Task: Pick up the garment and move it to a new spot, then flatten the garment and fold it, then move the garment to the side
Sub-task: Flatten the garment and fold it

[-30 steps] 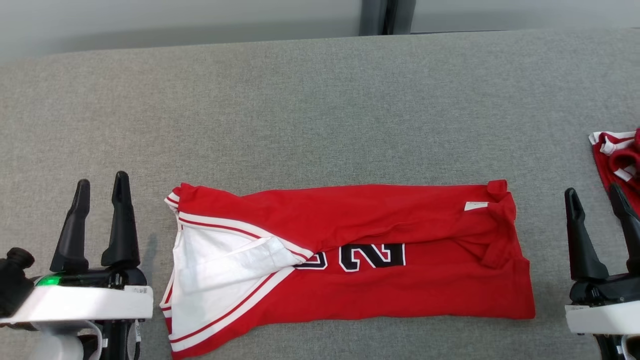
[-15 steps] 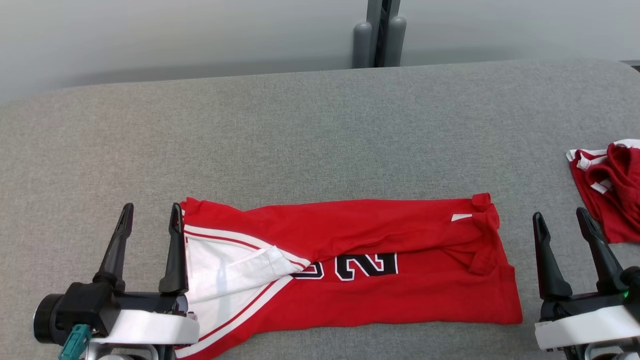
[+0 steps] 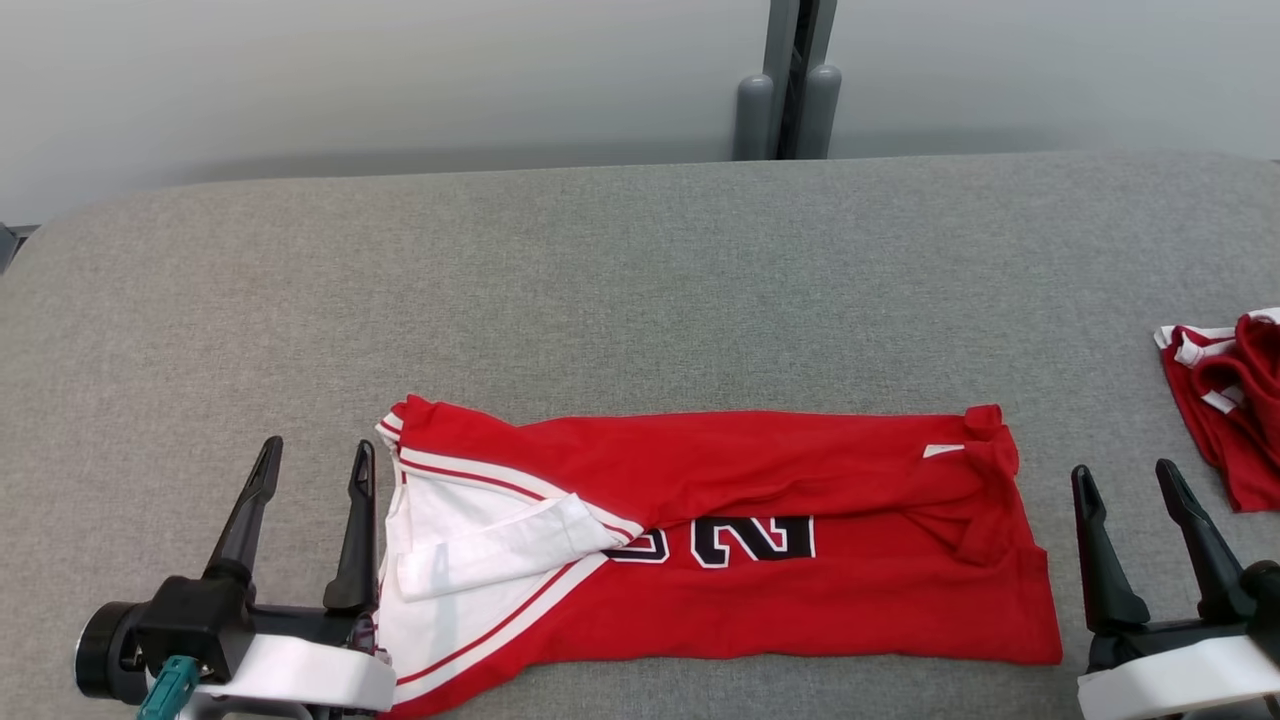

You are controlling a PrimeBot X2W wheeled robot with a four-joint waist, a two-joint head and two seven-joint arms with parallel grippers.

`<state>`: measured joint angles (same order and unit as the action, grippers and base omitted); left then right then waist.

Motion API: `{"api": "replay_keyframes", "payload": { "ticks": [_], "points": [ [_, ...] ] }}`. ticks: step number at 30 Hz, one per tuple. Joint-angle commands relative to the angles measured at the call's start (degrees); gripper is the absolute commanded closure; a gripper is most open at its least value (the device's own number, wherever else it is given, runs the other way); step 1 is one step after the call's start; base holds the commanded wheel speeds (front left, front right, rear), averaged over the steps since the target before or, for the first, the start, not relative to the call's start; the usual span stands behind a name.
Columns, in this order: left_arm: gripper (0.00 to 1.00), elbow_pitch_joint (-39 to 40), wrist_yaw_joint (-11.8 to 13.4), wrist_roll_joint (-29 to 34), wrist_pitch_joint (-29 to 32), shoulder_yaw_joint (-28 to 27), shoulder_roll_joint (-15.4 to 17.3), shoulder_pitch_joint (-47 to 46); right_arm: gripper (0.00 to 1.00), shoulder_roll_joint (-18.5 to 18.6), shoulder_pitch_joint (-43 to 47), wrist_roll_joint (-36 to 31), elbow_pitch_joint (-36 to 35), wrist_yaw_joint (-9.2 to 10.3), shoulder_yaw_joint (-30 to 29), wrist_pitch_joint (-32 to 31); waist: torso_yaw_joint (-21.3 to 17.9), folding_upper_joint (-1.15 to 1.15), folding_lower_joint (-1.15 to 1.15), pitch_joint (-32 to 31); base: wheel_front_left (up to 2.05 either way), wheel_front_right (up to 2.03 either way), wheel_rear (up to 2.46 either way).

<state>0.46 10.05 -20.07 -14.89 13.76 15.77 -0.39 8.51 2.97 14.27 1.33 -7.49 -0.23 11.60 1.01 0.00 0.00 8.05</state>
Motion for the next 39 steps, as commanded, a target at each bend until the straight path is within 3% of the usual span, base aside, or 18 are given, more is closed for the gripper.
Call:
{"api": "replay_keyframes", "payload": {
  "ticks": [1, 12, 23, 30, 31, 32, 33, 34, 37, 38, 39],
  "points": [
    [0.00, -0.19, -0.34, 0.79, -0.22, -0.37, 0.17, -0.21, 0.00, 0.27, 0.54, 0.50, 0.29, -0.01, -0.43, -0.29, 0.23, 0.00, 0.00, 0.08, 0.00, 0.00, 0.00],
    [0.00, -0.49, -1.87, 2.72, -0.23, 0.54, -1.68, -2.47, 0.00, 2.85, -4.33, 3.98, 8.65, -0.01, -4.62, -1.41, 1.87, 0.00, 0.00, 3.07, 0.00, 0.00, 0.00],
    [0.00, -1.82, -3.48, 4.50, -0.23, 0.74, -3.71, -5.53, 0.00, 4.29, -14.93, 11.86, 21.69, -0.01, 7.30, -1.74, 3.07, 0.00, 0.00, 6.92, 0.00, 0.00, 0.00],
    [0.00, -2.43, -4.35, 5.13, -0.23, -0.13, -4.57, -6.29, 0.00, 4.38, -12.65, 15.60, 25.45, -0.01, 12.20, -2.98, 3.60, 0.00, 0.00, 7.70, 0.00, 0.00, 0.00],
    [0.00, -2.58, -4.49, 5.36, -0.23, -0.45, -4.83, -6.32, 0.20, 4.40, -11.13, 15.75, 26.27, -0.01, 13.26, -4.45, 3.60, 0.00, 0.00, 7.93, 0.00, 0.00, 0.00],
    [0.00, -2.58, -4.49, 5.36, -0.23, -0.45, -4.83, -6.32, 0.20, 4.40, -11.13, 15.75, 26.27, -0.01, 13.26, -4.45, 3.60, 0.00, 0.00, 7.93, 0.00, 0.00, 0.00],
    [0.00, -2.68, -4.63, 5.61, -0.23, -0.50, -4.91, -6.40, 0.38, 4.24, -10.53, 16.40, 26.18, -0.01, 13.24, -5.04, 3.59, 0.00, 0.00, 8.04, 0.00, 0.00, 0.00],
    [0.00, -2.85, -4.89, 5.49, -0.23, -0.51, -5.06, -6.35, 0.50, 4.34, -9.83, 16.27, 26.24, 0.00, 13.29, -6.18, 3.54, 0.00, 0.00, 8.06, 0.00, 0.00, 0.00],
    [0.00, -3.18, -5.19, 5.70, -0.22, -0.81, -5.38, -6.38, 0.56, 4.22, -8.25, 15.81, 24.07, -0.01, 13.71, -9.06, 3.16, 0.00, 0.00, 8.24, 0.00, 0.00, 0.00],
    [0.00, -3.20, -5.41, 5.79, -0.23, -0.88, -5.54, -6.52, 0.65, 4.54, -7.85, 15.18, 23.27, -0.01, 13.81, -10.04, 3.03, 0.00, 0.00, 8.32, 0.00, 0.00, 0.00],
    [0.00, -3.24, -5.44, 5.90, -0.23, -1.05, -5.63, -6.60, 0.95, 4.35, -7.51, 15.08, 22.19, -0.01, 13.79, -10.62, 2.84, 0.00, 0.00, 8.41, 0.00, 0.00, 0.00]
  ]
}}
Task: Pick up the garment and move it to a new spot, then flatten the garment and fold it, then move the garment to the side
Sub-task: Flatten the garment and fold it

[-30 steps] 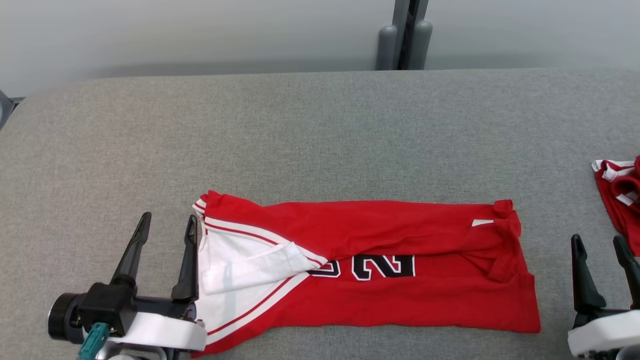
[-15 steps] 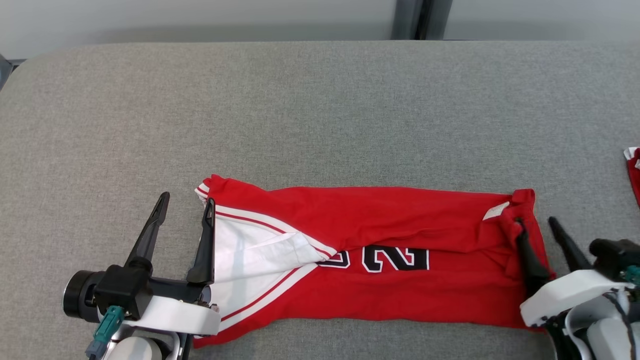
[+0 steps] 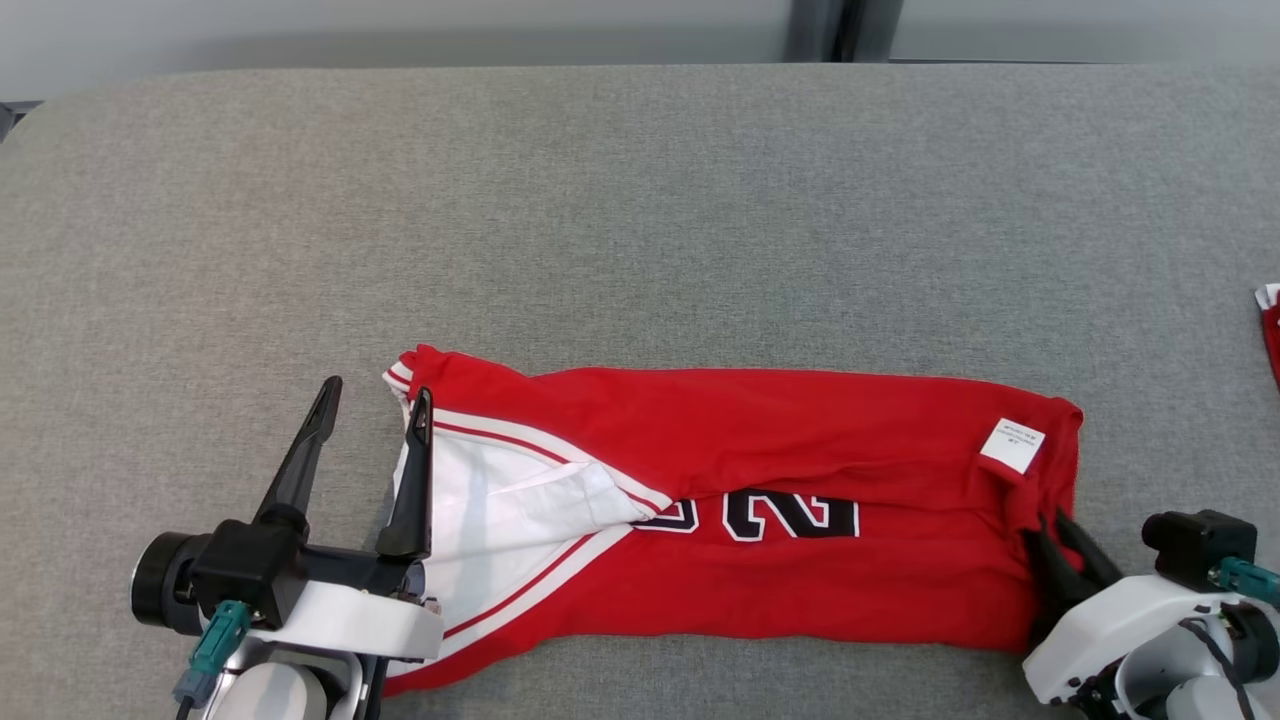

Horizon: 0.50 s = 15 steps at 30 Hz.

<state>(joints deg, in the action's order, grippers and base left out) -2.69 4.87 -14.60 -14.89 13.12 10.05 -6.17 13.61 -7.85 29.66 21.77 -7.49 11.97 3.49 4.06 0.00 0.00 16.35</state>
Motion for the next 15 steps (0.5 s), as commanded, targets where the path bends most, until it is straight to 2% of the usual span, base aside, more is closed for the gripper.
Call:
{"api": "replay_keyframes", "payload": {
  "ticks": [1, 9, 15],
  "points": [
    [0.00, -0.06, -0.27, 0.51, -0.23, -0.61, 0.04, -0.90, 1.00, -1.01, 3.49, -0.37, 0.72, -0.01, 1.44, -3.08, -0.50, 0.00, 0.00, 0.21, 0.00, 0.00, 0.00],
    [0.00, -0.09, -0.93, 1.45, -0.23, -1.71, -0.57, -1.52, 1.00, -1.62, 2.89, -0.23, -3.85, 0.09, -5.82, -0.11, -1.57, 0.00, 0.00, 0.35, 0.00, 0.00, 0.00],
    [0.00, 0.33, -1.30, 2.05, -0.23, -2.69, -0.89, -0.97, 1.00, 1.19, 3.13, 0.07, -3.54, 0.05, -12.70, 2.98, -2.17, 0.00, 0.00, 0.13, 0.00, 0.00, 0.00]
  ]
}}
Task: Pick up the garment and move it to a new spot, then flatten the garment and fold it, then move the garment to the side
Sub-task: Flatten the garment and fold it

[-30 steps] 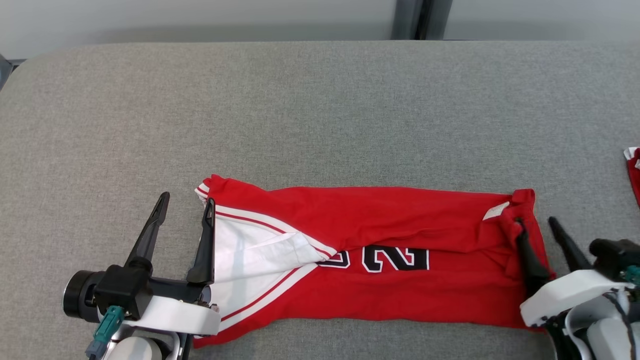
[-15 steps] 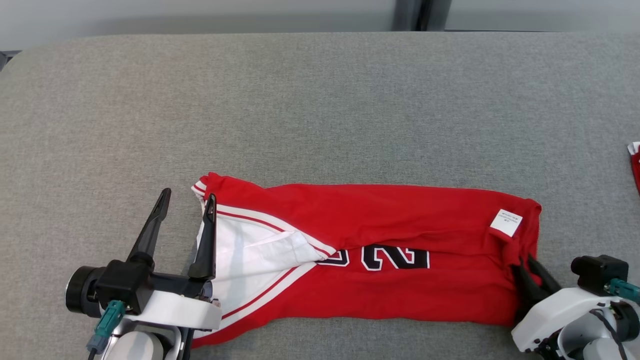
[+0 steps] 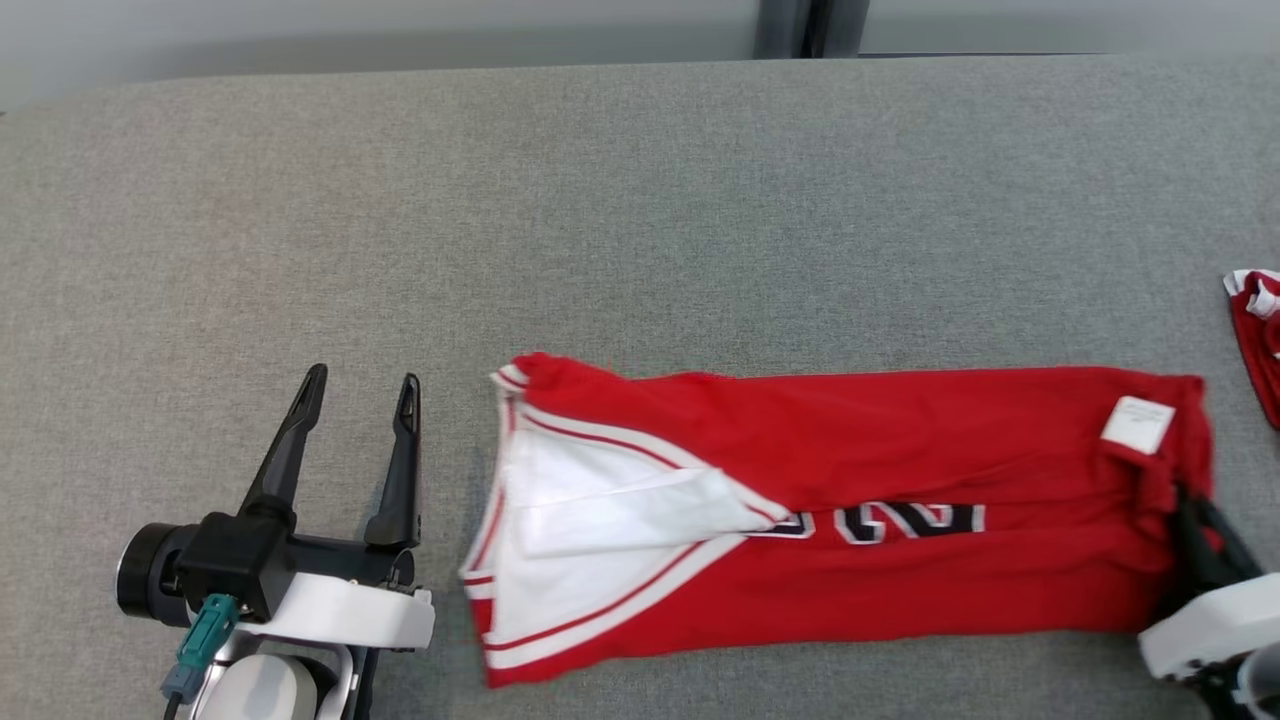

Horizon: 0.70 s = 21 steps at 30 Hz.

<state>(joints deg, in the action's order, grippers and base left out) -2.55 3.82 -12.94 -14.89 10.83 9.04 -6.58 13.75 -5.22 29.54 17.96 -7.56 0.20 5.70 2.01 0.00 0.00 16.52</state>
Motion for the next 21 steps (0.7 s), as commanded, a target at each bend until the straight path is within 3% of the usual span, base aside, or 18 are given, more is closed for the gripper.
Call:
{"api": "replay_keyframes", "payload": {
  "ticks": [1, 6, 9, 17, 21],
  "points": [
    [0.00, 0.25, -0.28, 0.41, -0.23, -0.52, 0.04, -0.45, 1.00, 1.73, 0.32, 0.35, 0.41, 0.13, -1.97, 1.10, -0.24, 0.00, 0.00, -0.04, 0.00, 0.00, 0.00],
    [0.00, 0.48, -0.69, 0.90, -0.23, -1.25, -0.12, -0.16, 1.00, 2.85, -1.01, -0.28, -1.42, 0.08, -3.49, 0.55, -0.86, 0.00, 0.00, -0.12, 0.00, 0.00, 0.00],
    [0.00, 0.47, -0.83, 1.10, -0.22, -1.68, -0.22, -0.14, 1.00, 1.30, -1.93, -0.54, -5.63, 0.07, -1.50, 0.03, -1.13, 0.00, 0.00, -0.36, 0.00, 0.00, 0.00],
    [0.00, 0.05, -1.71, 1.67, -0.23, -1.70, -0.96, -0.02, 1.00, -6.02, -3.61, -2.77, -21.09, 0.06, 10.03, -4.15, -1.13, 0.00, 0.00, -1.19, 0.00, 0.00, 0.00],
    [0.00, -0.23, -2.16, 1.93, -0.23, -1.41, -1.28, -0.38, 1.00, -8.50, -5.13, -2.70, -22.99, 0.06, 15.52, -4.96, -0.63, 0.00, 0.00, -1.26, 0.00, 0.00, 0.00]
  ]
}}
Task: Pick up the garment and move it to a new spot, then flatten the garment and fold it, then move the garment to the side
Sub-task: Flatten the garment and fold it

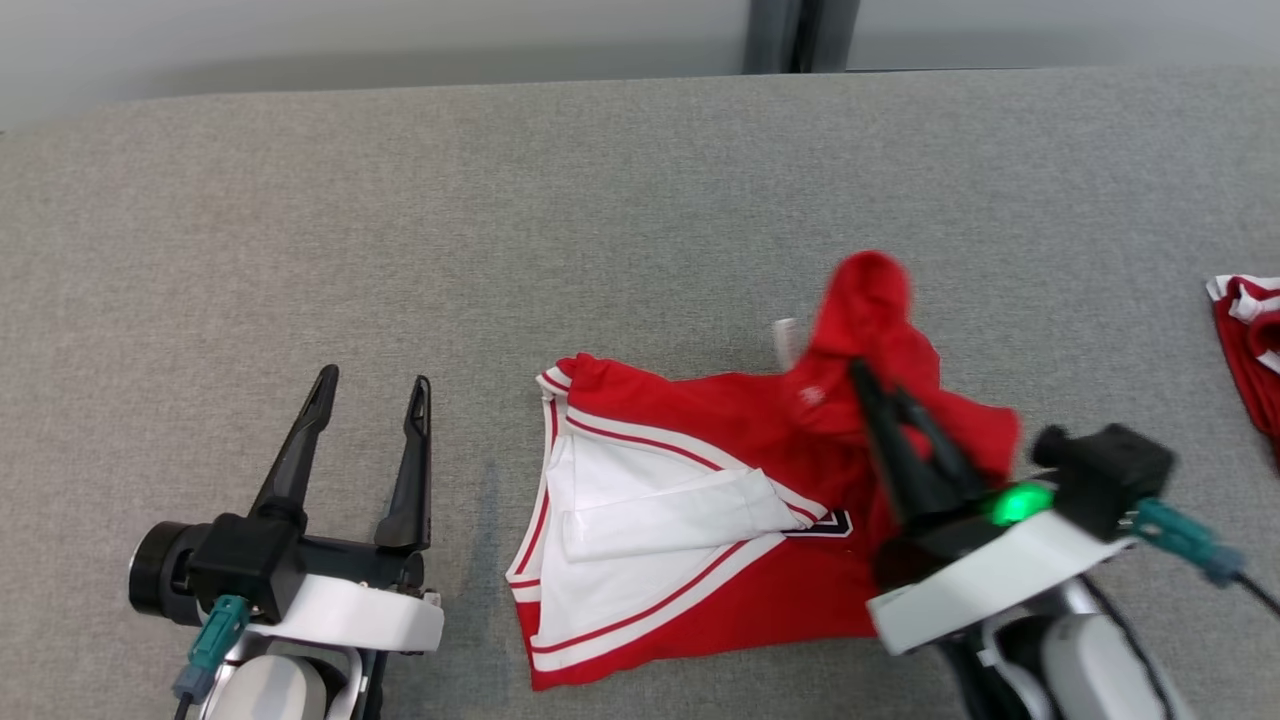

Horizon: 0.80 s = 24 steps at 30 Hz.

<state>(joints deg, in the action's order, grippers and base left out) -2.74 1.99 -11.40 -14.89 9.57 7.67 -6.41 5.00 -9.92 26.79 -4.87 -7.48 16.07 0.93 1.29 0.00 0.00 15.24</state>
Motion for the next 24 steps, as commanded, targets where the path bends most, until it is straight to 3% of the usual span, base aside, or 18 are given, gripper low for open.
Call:
{"api": "replay_keyframes", "payload": {
  "ticks": [1, 11, 18, 19, 20, 21, 24],
  "points": [
    [0.00, -0.16, -0.53, 0.43, -0.22, 0.03, -0.07, -0.74, 1.00, -0.37, -0.97, 0.25, 0.00, -0.02, 1.42, -0.20, 0.38, 0.00, 0.00, 0.04, 0.00, 0.00, 0.00],
    [0.00, -1.23, -1.61, 1.18, -0.22, 1.47, -1.25, -1.86, 1.00, -1.93, -8.02, 5.13, 11.37, -0.03, 20.11, 5.10, 3.58, 0.00, 0.00, 1.17, 0.00, 0.00, 0.00],
    [0.00, -1.56, -1.95, 1.54, -0.23, 1.69, -1.85, -2.54, 1.00, -1.92, -13.30, 9.23, 21.87, -0.02, 27.17, 10.54, 4.32, 0.00, 0.00, 2.36, 0.00, 0.00, 0.00],
    [0.00, -1.57, -2.00, 1.67, -0.23, 1.62, -1.85, -2.57, 0.80, -1.92, -13.98, 9.77, 22.70, -0.03, 27.81, 11.27, 4.26, 0.00, 0.00, 2.54, 0.00, 0.00, 0.00],
    [0.00, -1.63, -1.97, 1.77, -0.22, 1.61, -1.87, -2.59, 0.50, -1.94, -14.62, 10.60, 23.50, -0.02, 28.30, 11.68, 4.21, 0.00, 0.00, 2.70, 0.00, 0.00, 0.00],
    [0.00, -1.67, -2.00, 1.89, -0.22, 1.55, -1.82, -2.60, 0.00, -1.94, -15.11, 11.46, 24.03, -0.02, 28.86, 12.18, 4.13, 0.00, 0.00, 2.87, 0.00, 0.00, 0.00],
    [0.00, -1.65, -2.12, 2.03, -0.22, 1.36, -1.76, -2.75, 0.00, -1.96, -16.48, 14.82, 24.14, -0.03, 30.71, 13.24, 3.74, 0.00, 0.00, 3.27, 0.00, 0.00, 0.00]
  ]
}}
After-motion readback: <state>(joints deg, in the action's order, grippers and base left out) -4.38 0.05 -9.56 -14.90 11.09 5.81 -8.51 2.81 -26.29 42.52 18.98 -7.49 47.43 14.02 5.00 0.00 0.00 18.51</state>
